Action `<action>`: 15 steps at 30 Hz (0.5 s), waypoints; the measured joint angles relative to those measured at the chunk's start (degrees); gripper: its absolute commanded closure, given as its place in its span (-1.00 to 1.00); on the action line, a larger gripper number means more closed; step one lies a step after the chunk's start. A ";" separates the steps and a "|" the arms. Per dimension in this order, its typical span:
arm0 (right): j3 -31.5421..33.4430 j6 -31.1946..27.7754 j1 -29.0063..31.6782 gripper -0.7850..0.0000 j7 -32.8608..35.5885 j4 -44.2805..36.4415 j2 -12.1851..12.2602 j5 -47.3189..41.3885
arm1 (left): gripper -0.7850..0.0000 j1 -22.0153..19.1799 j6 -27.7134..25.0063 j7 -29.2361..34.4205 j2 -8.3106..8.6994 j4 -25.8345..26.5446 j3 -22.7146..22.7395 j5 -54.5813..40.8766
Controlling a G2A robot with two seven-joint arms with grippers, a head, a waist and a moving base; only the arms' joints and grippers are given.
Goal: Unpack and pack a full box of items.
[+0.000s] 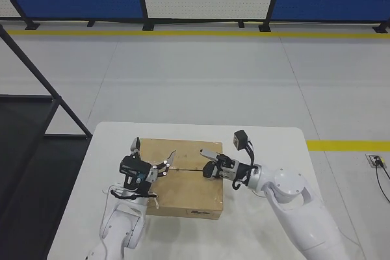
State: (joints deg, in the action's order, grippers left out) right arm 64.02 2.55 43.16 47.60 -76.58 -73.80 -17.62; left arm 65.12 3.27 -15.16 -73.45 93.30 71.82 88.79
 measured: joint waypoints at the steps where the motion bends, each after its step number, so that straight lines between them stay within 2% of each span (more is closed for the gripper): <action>1: 0.02 0.00 -0.03 -1.00 0.00 0.05 0.01 0.00 | -1.00 -0.11 -0.06 0.04 -0.05 -0.19 -0.15 0.10; 10: 0.69 -0.29 0.39 -1.00 -0.07 -0.17 0.23 -0.10 | -1.00 0.23 -0.45 -0.66 -0.41 0.42 -0.98 0.54; 15: 0.81 -0.53 0.35 -1.00 0.60 -0.16 0.33 -0.12 | -1.00 1.08 -0.05 -1.43 -0.46 3.03 1.25 -2.67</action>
State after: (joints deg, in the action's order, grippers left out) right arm 64.83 2.02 43.51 48.20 -76.74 -73.47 -17.74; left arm 66.20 3.22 -16.59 -73.91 96.32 73.07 86.11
